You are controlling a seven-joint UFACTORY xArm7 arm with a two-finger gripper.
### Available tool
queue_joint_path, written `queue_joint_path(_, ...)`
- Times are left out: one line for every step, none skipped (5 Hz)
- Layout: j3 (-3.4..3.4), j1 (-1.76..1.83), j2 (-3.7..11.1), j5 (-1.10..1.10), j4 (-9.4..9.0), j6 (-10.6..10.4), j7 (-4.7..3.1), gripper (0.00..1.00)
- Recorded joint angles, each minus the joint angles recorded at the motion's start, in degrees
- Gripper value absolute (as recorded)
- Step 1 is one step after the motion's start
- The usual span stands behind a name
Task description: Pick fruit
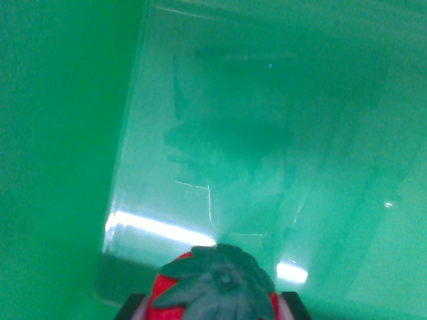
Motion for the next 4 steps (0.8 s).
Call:
queue_joint_path(0.02, -0.05, -0.89, 0.12, 1.79, 2.67, -0.07, 1.00)
queue_joint_path(0.02, -0.05, -0.89, 0.12, 1.79, 2.67, -0.07, 1.00)
queue_joint_path(0.03, -0.10, -1.76, 0.24, 3.55, 5.30, -0.13, 1.00)
queue_joint_path(0.03, -0.10, -1.76, 0.24, 3.55, 5.30, -0.13, 1.00)
